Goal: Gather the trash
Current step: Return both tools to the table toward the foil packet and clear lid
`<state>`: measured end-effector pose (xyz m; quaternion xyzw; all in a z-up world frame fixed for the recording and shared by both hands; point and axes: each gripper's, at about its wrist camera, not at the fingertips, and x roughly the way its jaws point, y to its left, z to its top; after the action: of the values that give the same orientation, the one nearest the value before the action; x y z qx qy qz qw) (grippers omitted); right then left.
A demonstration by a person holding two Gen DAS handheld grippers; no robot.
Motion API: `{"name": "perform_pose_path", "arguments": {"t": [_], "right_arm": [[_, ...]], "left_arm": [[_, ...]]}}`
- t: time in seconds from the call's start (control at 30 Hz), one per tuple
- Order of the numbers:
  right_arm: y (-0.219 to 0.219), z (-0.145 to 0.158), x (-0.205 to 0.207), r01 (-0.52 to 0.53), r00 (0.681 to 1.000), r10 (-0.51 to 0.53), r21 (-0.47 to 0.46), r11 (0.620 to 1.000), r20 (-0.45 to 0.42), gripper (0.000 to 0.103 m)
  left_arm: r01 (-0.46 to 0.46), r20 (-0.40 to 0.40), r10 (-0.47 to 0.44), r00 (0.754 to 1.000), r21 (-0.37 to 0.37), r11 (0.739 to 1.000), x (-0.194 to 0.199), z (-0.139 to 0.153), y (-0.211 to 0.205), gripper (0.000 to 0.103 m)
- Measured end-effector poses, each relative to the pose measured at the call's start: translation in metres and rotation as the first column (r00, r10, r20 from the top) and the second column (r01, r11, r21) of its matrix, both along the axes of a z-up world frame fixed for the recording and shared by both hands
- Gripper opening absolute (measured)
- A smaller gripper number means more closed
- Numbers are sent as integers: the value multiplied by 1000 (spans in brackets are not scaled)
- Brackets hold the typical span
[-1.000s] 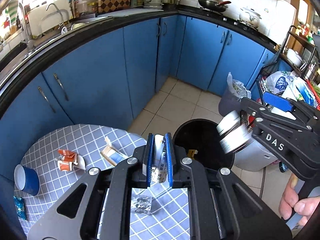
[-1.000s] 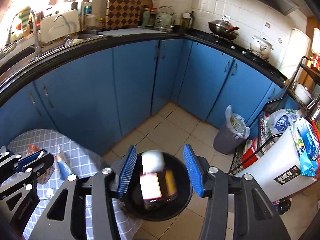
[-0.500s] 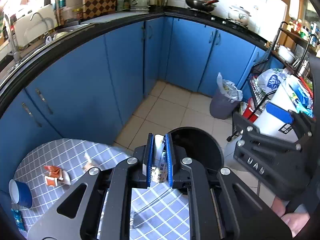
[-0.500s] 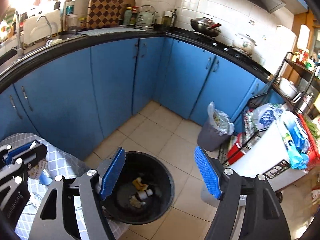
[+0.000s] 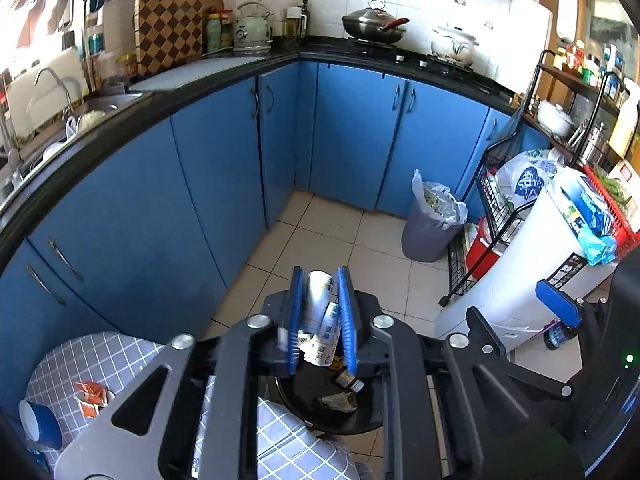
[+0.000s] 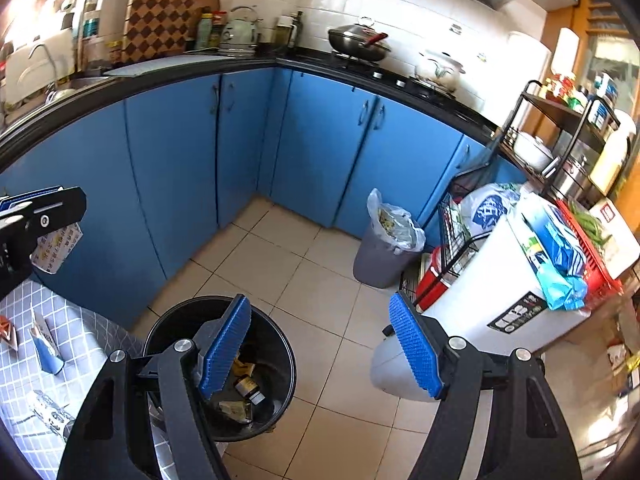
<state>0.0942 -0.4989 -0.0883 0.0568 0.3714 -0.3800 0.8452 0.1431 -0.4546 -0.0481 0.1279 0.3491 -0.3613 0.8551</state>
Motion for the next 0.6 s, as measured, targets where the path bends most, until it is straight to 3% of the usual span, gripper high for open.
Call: {"name": "perform_pose_path", "arguments": {"t": [0.03,0.07,0.1,0.17,0.3,0.6], "right_arm": [[0,0,0,2,1000,-2,4,1000,2,70],[0,1,0,2,1000,-2,4,1000,3,70],[1,1,1,1,1000,-1,3,1000,4,70],[3,2,2,-6,1000,5,3,1000,7,70],[9,2,8,-21,1000,21,8,1000,7,70],[36,1,24,-106,994,105,39,994,18,70]], "left_arm": [[-1,4,1,1000,7,1000,-1,0,-1,37],[-11,10,11,1000,17,1000,-3,0,-2,75],[-34,36,33,999,15,999,-5,2,1,100],[-50,86,52,995,-16,999,-10,6,8,99],[-57,102,56,993,8,998,-8,7,13,100],[-188,74,185,980,34,982,8,-5,66,100]]}}
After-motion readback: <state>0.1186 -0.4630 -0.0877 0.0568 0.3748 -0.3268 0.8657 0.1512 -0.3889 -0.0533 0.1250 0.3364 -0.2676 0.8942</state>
